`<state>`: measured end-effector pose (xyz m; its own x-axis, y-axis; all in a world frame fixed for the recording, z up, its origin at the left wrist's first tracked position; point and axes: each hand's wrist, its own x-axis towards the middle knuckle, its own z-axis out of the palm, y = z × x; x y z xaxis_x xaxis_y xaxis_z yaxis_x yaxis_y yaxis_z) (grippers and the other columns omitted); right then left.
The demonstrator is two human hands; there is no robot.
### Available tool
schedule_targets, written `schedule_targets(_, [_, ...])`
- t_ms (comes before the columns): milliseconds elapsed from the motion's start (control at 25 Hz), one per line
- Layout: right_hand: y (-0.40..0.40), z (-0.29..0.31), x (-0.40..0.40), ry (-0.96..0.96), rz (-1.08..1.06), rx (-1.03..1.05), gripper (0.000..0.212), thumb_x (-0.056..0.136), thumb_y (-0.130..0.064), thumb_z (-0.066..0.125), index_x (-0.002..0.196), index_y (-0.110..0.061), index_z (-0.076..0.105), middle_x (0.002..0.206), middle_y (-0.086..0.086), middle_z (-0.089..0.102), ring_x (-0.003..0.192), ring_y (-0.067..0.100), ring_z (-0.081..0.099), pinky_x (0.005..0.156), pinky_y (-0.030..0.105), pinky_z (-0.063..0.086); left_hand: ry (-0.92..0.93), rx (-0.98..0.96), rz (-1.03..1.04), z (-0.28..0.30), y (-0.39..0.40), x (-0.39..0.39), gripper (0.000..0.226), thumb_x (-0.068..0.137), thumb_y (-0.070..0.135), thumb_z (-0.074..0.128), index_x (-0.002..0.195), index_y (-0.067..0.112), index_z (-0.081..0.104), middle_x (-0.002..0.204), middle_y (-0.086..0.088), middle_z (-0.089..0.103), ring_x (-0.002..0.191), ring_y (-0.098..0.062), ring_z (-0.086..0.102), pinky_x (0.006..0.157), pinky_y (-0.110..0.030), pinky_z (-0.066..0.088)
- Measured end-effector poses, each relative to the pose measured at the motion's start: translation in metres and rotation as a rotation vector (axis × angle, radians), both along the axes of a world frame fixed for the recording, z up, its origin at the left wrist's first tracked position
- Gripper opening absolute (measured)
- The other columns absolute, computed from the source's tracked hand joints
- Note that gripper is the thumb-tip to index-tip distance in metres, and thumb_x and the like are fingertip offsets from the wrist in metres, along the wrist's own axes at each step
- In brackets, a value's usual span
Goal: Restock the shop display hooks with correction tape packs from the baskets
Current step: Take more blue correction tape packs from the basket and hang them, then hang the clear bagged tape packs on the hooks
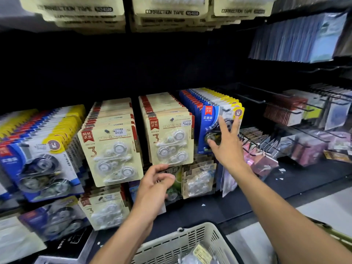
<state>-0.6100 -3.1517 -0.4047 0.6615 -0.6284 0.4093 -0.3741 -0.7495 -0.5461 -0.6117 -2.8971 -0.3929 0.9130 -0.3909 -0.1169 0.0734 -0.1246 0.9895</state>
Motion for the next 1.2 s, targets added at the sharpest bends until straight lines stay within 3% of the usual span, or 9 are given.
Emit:
schedule_targets(200, [-0.015, -0.004, -0.005, -0.082, 0.123, 0.066, 0.082, 0.088, -0.022, 0.075, 0.150, -0.036, 0.024, 0.162, -0.013, -0.024, 0.141, 0.037, 0.040, 0.100, 0.050, 0.049, 0.007, 0.031, -0.015, 0.000, -0.003, 0.000, 0.022, 0.100, 0.011, 0.060, 0.112, 0.029, 0.063, 0.105, 0.003, 0.071, 0.105, -0.017, 0.066, 0.071, -0.025, 0.048])
schedule_targets(360, [-0.012, -0.007, -0.013, -0.067, 0.115, 0.049, 0.082, 0.087, -0.022, 0.076, 0.148, -0.040, 0.024, 0.165, -0.003, -0.017, 0.128, 0.037, 0.053, 0.093, 0.046, 0.052, 0.012, 0.036, -0.040, 0.001, -0.004, -0.006, 0.023, 0.100, 0.011, 0.060, 0.112, 0.029, 0.062, 0.105, 0.002, 0.070, 0.100, -0.014, 0.064, 0.070, -0.025, 0.047])
schedule_targets(560, [0.001, -0.011, -0.029, -0.075, 0.027, 0.034, 0.081, 0.089, -0.029, 0.072, 0.154, -0.034, 0.023, 0.167, 0.001, -0.004, 0.147, 0.036, 0.026, 0.110, 0.051, 0.036, -0.006, 0.046, -0.045, 0.004, 0.004, -0.008, 0.023, 0.099, 0.012, 0.061, 0.114, 0.030, 0.062, 0.105, 0.003, 0.071, 0.103, -0.015, 0.065, 0.073, -0.026, 0.048])
schedule_targets(720, [0.018, -0.019, -0.046, -0.074, -0.023, 0.066, 0.075, 0.092, -0.030, 0.069, 0.153, -0.028, 0.026, 0.167, 0.002, 0.003, 0.151, 0.030, 0.017, 0.116, 0.051, 0.029, -0.020, 0.074, -0.055, 0.004, 0.012, -0.007, 0.023, 0.099, 0.015, 0.062, 0.113, 0.033, 0.062, 0.107, 0.003, 0.070, 0.107, -0.014, 0.064, 0.088, -0.034, 0.047])
schedule_targets(880, [0.051, -0.045, -0.068, 0.035, 0.032, 0.176, 0.066, 0.090, -0.029, 0.071, 0.147, -0.017, 0.039, 0.160, 0.009, 0.024, 0.145, 0.032, 0.030, 0.114, 0.046, 0.033, -0.032, 0.124, -0.024, -0.005, 0.020, -0.002, 0.021, 0.097, 0.016, 0.065, 0.116, 0.026, 0.060, 0.109, -0.007, 0.068, 0.100, -0.015, 0.062, 0.084, -0.033, 0.044])
schedule_targets(1040, [0.100, -0.091, -0.104, 0.207, 0.081, 0.441, 0.051, 0.091, -0.024, 0.070, 0.137, -0.013, 0.051, 0.142, 0.009, 0.049, 0.128, 0.029, 0.049, 0.103, 0.038, 0.041, -0.072, 0.365, -0.010, -0.056, 0.045, -0.007, 0.039, 0.094, 0.020, 0.068, 0.132, 0.017, 0.058, 0.111, -0.008, 0.064, 0.094, -0.024, 0.060, 0.085, -0.033, 0.045])
schedule_targets(1200, [0.155, -0.184, -0.161, 0.498, 0.114, 0.619, 0.043, 0.090, -0.015, 0.069, 0.131, -0.012, 0.057, 0.131, 0.009, 0.061, 0.101, 0.021, 0.057, 0.085, 0.028, 0.044, -0.091, 0.772, -0.233, -0.129, 0.095, -0.037, 0.051, 0.094, 0.022, 0.066, 0.142, 0.018, 0.051, 0.139, -0.011, 0.057, 0.125, -0.029, 0.056, 0.102, -0.032, 0.044])
